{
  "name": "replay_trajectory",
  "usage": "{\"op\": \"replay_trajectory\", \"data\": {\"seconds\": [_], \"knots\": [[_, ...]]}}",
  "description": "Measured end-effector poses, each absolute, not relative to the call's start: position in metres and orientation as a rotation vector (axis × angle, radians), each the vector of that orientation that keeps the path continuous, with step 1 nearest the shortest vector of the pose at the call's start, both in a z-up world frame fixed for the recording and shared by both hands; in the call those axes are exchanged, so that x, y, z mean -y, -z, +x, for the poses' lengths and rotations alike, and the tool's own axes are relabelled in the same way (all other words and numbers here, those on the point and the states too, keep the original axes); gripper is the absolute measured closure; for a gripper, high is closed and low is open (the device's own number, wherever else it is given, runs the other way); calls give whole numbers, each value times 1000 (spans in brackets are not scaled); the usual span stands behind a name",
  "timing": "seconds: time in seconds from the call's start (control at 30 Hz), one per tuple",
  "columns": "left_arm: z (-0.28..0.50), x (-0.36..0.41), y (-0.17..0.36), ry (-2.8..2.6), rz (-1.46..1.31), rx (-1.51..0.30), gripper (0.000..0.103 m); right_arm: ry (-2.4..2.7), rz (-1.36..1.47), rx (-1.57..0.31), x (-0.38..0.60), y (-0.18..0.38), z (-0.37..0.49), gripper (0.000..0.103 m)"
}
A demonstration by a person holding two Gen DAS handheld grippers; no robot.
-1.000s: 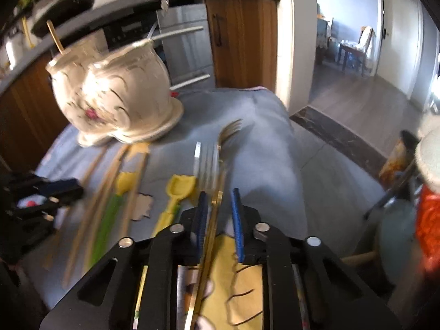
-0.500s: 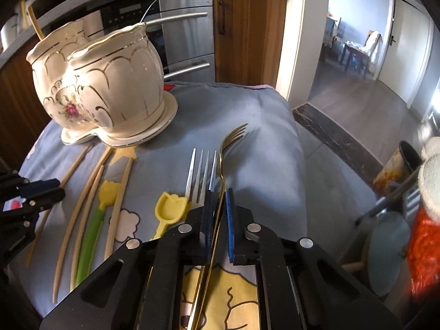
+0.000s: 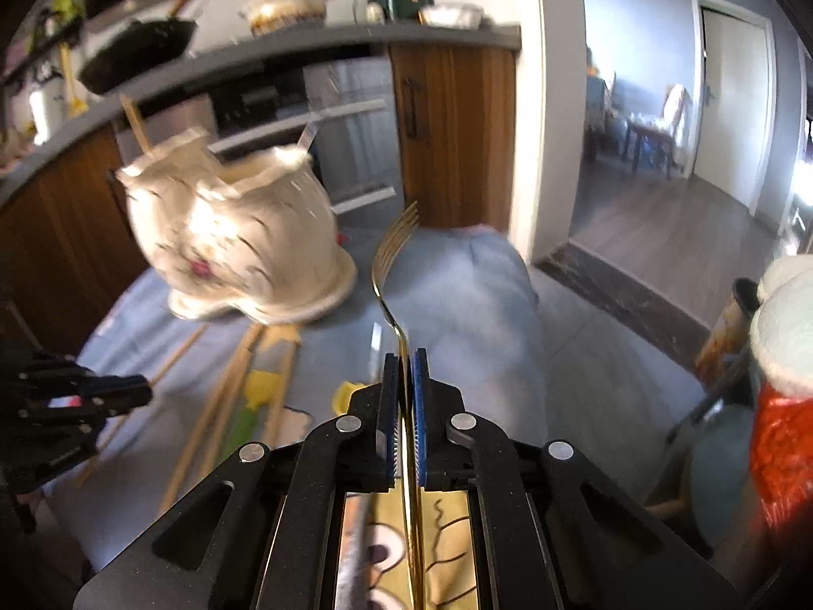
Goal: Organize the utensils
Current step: 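Grasp another wooden chopstick with the left tool while the right tool grasps the gold fork, then lift the chopstick over the tall cup while the right tool carries the fork above the holder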
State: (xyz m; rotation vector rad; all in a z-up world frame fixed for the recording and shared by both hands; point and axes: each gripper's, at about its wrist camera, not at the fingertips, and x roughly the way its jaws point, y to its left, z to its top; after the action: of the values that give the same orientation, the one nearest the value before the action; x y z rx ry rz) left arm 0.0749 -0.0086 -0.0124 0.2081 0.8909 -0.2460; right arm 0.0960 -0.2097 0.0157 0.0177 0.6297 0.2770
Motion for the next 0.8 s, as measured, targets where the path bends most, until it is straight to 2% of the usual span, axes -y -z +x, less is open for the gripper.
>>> {"op": "replay_trajectory", "data": {"seconds": [0.33, 0.8], "knots": [[42, -5, -13, 256, 190, -675, 97, -322, -34, -397, 193, -56, 45, 97], [34, -34, -71, 194, 91, -372, 97, -394, 6, -240, 174, -110, 49, 97]]}}
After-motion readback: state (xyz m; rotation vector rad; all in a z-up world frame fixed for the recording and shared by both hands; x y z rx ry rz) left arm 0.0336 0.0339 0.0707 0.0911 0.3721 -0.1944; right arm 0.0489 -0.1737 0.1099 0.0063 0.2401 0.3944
